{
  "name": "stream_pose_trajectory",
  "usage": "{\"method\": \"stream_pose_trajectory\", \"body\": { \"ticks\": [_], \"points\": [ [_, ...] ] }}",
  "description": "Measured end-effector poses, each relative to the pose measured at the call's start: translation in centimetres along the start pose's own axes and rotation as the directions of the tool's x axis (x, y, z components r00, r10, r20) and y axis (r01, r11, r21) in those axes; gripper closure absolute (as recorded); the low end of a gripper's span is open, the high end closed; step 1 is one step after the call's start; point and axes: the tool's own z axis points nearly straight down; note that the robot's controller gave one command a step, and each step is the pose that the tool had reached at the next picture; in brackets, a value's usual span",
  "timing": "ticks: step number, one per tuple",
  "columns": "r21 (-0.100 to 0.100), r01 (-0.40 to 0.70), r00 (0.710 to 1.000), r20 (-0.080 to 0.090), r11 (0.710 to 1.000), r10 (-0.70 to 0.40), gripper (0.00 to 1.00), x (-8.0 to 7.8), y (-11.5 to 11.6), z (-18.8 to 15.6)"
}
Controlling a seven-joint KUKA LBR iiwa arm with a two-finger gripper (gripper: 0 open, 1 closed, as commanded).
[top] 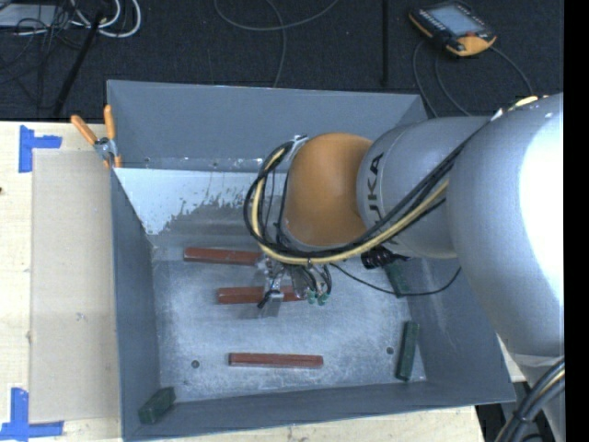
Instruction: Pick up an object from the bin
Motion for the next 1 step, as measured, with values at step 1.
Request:
{"method": "stream_pose_trajectory", "body": {
  "ticks": [1],
  "points": [
    [0.000,0.000,1.000,0.002,1.000,0.000,1.00,-0.04,0.00,-1.23]
  ]
}}
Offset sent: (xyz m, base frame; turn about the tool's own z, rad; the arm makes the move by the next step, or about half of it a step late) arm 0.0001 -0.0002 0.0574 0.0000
